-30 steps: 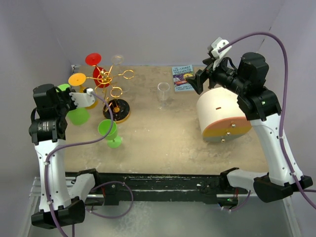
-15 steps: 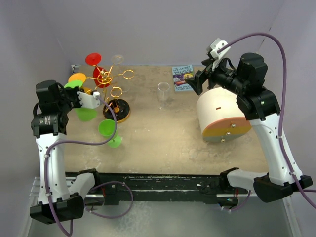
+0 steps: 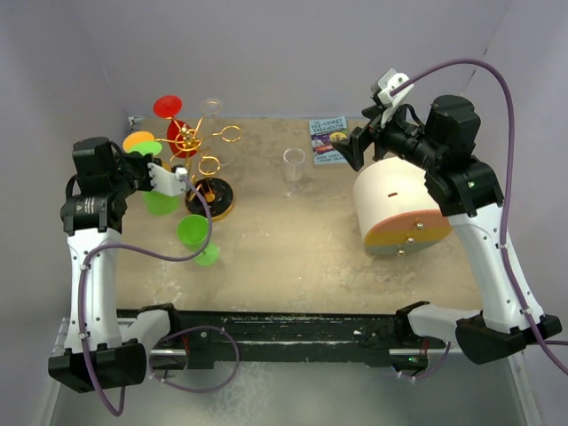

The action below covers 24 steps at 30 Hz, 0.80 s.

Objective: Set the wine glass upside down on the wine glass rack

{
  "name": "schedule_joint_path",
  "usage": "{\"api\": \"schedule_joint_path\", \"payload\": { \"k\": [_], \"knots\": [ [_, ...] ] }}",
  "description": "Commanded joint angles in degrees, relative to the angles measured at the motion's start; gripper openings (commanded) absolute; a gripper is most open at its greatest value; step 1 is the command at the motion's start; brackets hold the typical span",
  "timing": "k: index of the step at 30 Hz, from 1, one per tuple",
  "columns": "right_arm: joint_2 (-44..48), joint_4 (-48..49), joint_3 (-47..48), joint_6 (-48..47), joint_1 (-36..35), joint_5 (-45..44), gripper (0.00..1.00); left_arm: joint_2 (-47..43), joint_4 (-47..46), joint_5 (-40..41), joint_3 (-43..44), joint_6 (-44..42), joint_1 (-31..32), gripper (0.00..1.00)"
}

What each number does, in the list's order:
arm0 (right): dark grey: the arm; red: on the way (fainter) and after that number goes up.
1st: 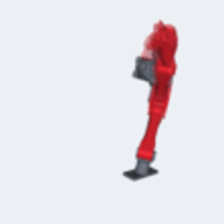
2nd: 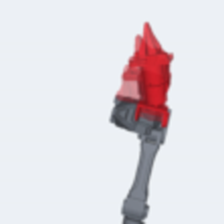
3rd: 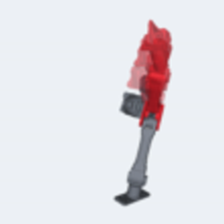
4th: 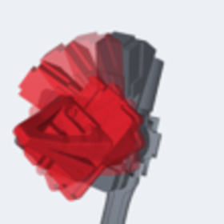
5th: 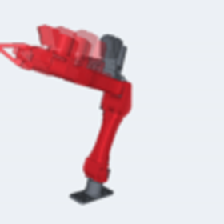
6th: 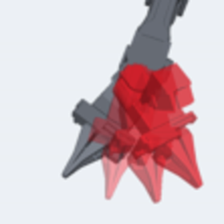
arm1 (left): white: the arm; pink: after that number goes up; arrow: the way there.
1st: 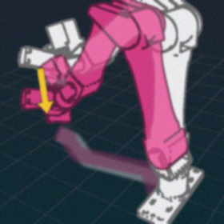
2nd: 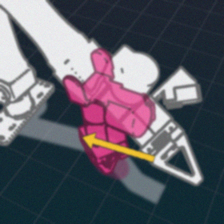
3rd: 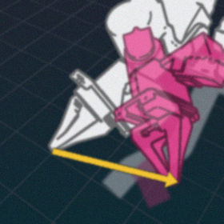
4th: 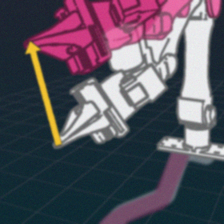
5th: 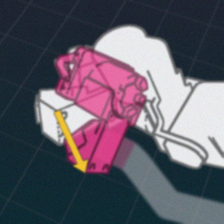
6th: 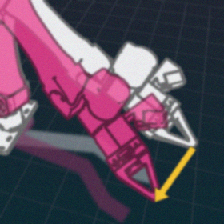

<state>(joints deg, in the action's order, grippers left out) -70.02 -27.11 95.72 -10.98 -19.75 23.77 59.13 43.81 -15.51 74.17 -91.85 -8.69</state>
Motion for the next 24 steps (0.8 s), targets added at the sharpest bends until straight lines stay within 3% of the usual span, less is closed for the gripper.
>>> {"api": "schedule_joint_path", "payload": {
  "k": [1,24],
  "knots": [
    [0.78,2.24,-0.17,-0.37,0.32,1.19,1.0,1.0,-1.06,-2.38,3.6,-4.62,1.14,0.0],
    [0.41,2.42,-0.47,-0.67,0.32,1.03,1.0,5.72,4.23,-8.24,7.77,-10.84,4.28,0.0]
  ]
}}
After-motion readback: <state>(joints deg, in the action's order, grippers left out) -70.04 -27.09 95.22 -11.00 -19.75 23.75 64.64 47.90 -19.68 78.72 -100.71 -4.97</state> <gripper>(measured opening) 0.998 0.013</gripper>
